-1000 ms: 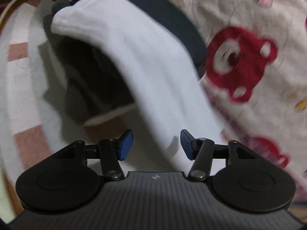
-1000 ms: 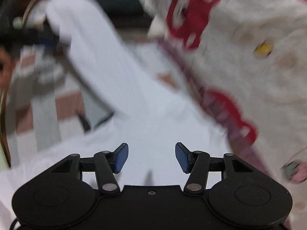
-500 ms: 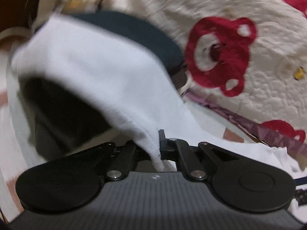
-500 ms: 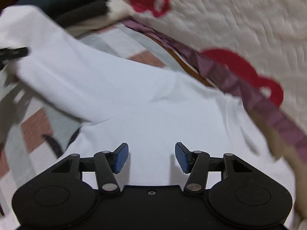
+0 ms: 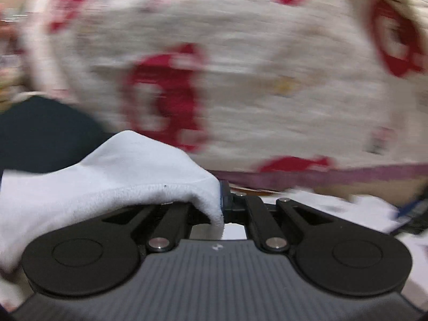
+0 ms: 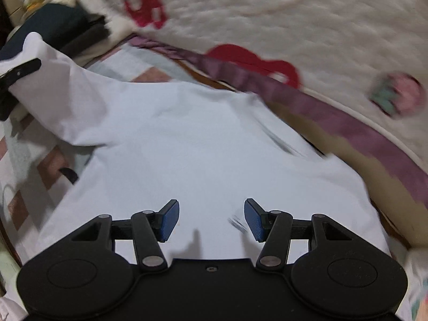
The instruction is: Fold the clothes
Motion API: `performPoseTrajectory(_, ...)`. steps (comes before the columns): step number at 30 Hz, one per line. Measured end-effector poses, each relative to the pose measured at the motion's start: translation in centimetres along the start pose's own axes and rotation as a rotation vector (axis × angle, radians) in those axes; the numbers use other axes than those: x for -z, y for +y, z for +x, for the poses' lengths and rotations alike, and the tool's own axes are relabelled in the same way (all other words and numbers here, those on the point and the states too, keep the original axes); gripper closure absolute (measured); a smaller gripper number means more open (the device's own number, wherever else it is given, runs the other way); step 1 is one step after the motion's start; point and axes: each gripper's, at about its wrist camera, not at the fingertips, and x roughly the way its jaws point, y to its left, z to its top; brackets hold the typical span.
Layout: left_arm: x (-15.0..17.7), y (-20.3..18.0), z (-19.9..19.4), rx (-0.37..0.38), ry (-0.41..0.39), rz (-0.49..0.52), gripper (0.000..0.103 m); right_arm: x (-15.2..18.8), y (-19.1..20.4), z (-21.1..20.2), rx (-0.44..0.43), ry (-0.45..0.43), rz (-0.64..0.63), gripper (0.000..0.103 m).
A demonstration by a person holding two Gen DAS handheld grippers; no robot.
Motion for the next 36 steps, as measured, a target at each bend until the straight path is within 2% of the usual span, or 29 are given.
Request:
performPoseTrajectory(3,1.0,-3.5,3.2,0.236,0.148,-0.092,0.095,1.3,-1.6,-0.1,0.011,0.02,0.043,0.045)
performPoseTrajectory(4,1.4,-4.7,4.2,0.315,0.197,-0.122,0.085,1.7,-1.9,0.1,0.012,0.034,0.051,0.045)
performPoseTrajectory(5,2.3,-5.4,5.6,0.365,0.264,-0.174,0.079,2.1,-1.8,0.4,0.022,0.06,0.04,0.051)
performPoseTrajectory(6,3.3,-5.7,6.8,0.371,0.325,-0.194,0.076,2.4,-1.5,0.8,0.038,0.094,0.016,0.056)
performPoseTrajectory(8,5.1,-6.2,8.2,0.335,0.43,-0.167,0.066,2.8,-1.0,1.0,0.026,0.1,-0.007,0.056)
performPoseTrajectory(10,6.0,-6.0,7.9,0.322,0.488,-0.125,0.062,3.3,-0.5,1.0,0.005,0.092,-0.024,0.056)
performPoseTrajectory(12,5.6,-4.4,6.5,0.361,0.509,-0.169,0.061,3.3,0.4,0.8,-0.005,0.05,-0.064,0.056)
performPoseTrajectory(14,4.7,-2.4,4.6,0.388,0.479,-0.216,0.054,3.3,1.8,0.4,-0.017,-0.011,-0.122,0.056)
performPoseTrajectory(16,3.8,-0.9,2.8,0.37,0.426,-0.199,0.053,3.1,3.8,-0.2,-0.037,-0.098,-0.21,0.056)
performPoseTrajectory(19,2.4,0.7,1.6,0.234,0.31,-0.076,0.054,2.8,7.1,-0.6,-0.086,-0.183,-0.321,0.057)
performPoseTrajectory(21,2.5,1.7,2.4,0.193,0.314,-0.067,0.054,2.6,9.4,-0.7,-0.12,-0.235,-0.392,0.055)
performPoseTrajectory(25,3.2,3.5,4.2,0.141,0.342,-0.123,0.053,1.3,11.9,0.9,-0.14,-0.212,-0.424,0.054)
performPoseTrajectory(28,3.3,3.8,4.6,0.123,0.339,-0.118,0.052,0.7,13.0,2.9,-0.101,-0.172,-0.482,0.054)
performPoseTrajectory(31,3.3,3.8,4.2,0.151,0.317,-0.09,0.051,0.0,12.7,4.5,-0.112,-0.16,-0.474,0.054)
performPoseTrajectory(32,3.3,3.7,3.9,0.153,0.305,-0.077,0.051,-0.2,12.6,5.0,-0.116,-0.155,-0.472,0.084)
performPoseTrajectory(33,3.2,3.5,3.7,0.152,0.289,-0.066,0.051,-0.4,12.5,5.5,-0.12,-0.151,-0.469,0.099)
performPoseTrajectory(36,2.9,2.7,3.3,0.177,0.255,-0.024,0.048,-2.0,10.5,3.3,-0.115,-0.273,-0.322,0.099)
